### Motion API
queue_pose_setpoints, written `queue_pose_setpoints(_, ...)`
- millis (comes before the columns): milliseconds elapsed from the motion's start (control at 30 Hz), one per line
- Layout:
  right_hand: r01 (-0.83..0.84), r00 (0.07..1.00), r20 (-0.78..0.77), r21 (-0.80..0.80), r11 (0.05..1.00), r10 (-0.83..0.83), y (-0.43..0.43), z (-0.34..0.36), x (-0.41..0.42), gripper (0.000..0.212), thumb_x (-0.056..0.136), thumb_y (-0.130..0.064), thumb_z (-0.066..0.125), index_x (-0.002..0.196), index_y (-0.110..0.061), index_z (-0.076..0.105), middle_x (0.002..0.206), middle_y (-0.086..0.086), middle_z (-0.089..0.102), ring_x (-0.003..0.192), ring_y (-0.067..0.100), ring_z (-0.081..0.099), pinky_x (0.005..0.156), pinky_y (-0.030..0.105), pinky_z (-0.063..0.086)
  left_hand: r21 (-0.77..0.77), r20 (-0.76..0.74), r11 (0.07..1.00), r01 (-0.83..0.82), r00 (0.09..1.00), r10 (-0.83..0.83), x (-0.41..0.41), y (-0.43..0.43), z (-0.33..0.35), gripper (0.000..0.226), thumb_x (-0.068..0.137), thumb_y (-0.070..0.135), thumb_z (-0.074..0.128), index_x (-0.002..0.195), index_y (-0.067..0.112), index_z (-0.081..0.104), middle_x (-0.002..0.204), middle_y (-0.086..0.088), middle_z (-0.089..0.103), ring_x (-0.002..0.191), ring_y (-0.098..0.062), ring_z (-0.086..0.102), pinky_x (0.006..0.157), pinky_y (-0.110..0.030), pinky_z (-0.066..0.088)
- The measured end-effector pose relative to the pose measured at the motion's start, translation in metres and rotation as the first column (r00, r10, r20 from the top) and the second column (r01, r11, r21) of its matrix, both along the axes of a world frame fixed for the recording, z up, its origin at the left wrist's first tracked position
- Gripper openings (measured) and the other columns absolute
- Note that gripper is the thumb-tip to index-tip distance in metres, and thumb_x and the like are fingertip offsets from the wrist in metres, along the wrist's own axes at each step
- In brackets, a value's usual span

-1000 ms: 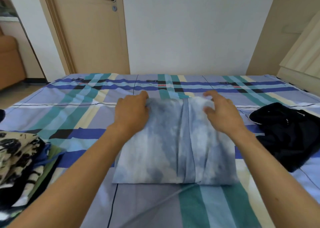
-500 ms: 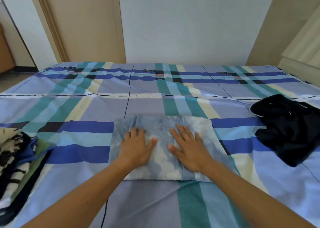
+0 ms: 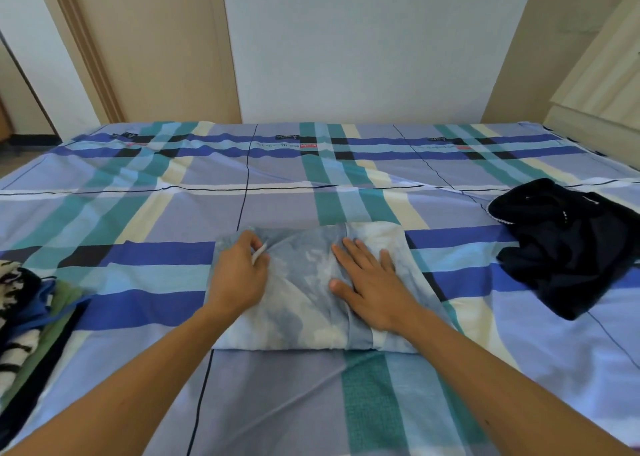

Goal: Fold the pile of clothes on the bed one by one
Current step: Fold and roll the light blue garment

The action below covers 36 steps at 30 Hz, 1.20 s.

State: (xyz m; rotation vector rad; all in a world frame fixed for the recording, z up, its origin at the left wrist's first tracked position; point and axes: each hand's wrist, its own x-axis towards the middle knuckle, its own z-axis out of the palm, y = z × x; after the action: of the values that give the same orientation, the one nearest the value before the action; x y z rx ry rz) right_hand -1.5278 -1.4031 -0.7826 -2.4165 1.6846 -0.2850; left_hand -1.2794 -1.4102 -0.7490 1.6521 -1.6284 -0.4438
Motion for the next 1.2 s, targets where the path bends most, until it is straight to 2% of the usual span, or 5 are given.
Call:
queue_pose_setpoints(267,0.244,0.966,-0.108,0.080,0.967,-0.235,-0.003,0.009,-0.011,0.081,0.095,-0.070,0.022,0.159,-0.030,-0.006,0.167,0.003,-0.012,0.154,0.023,-0.010,0.122,0.053,-0.006,0.017,0.669,1.000,-0.015,0.743,-0.001,-0.007,0.012,-0.021,0.040,0.092,0.018,0.047,0.132,0.017,0.045,0.129,-0.011,0.052,0.115,-0.034,0.049,0.095,-0.045,0.042)
queue_pose_setpoints(567,0.410,0.678,0.351,0.549,0.728,-0.646,0.001,0.039,-0.051,0.122,0.080,-0.059,0.074,0.158,-0.008,-0.005,0.160,0.014,0.030,0.142,0.034,0.038,0.113,0.042,0.037,0.303,0.533,0.906,0.294,0.736,-0.417,-0.051,0.023,-0.051,0.100,0.069,0.089,-0.003,0.157,0.040,-0.008,0.164,0.012,-0.021,0.148,-0.018,-0.029,0.116,-0.068,-0.005)
queue_pose_setpoints(733,0.308,0.575,0.433,0.672,0.674,-0.694,0.006,0.038,-0.059,0.050,0.075,-0.030,0.085,0.111,0.000,0.068,0.099,0.013,0.076,0.094,0.029,0.072,0.093,0.044,0.056,0.326,0.478,0.918,0.228,0.798,-0.368,-0.048,0.023,-0.048,0.128,0.045,0.101,-0.014,0.156,0.038,-0.013,0.161,0.011,-0.030,0.147,-0.024,-0.032,0.115,-0.070,-0.005)
queue_pose_setpoints(967,0.230,0.538,0.550,0.634,0.739,-0.639,0.005,0.048,-0.048,0.035,0.071,-0.013,0.082,0.102,-0.002,0.072,0.094,0.013,0.077,0.093,0.030,0.073,0.091,0.046,0.057,0.085,0.509,0.912,0.401,0.769,-0.386,-0.068,0.036,-0.028,0.081,0.090,0.074,0.003,0.159,0.033,0.001,0.165,0.005,-0.016,0.150,-0.019,-0.024,0.121,-0.049,-0.014)
queue_pose_setpoints(1200,0.264,0.572,0.571,0.551,0.791,-0.589,0.015,0.053,-0.035,0.025,0.078,-0.008,0.077,0.101,-0.009,0.066,0.096,0.009,0.072,0.086,0.021,0.068,0.065,0.029,0.052,0.416,0.340,0.788,0.453,0.726,-0.597,-0.073,0.035,-0.030,0.061,0.102,0.060,0.021,0.157,0.038,0.009,0.167,0.007,-0.007,0.152,-0.015,-0.017,0.123,-0.042,-0.011)
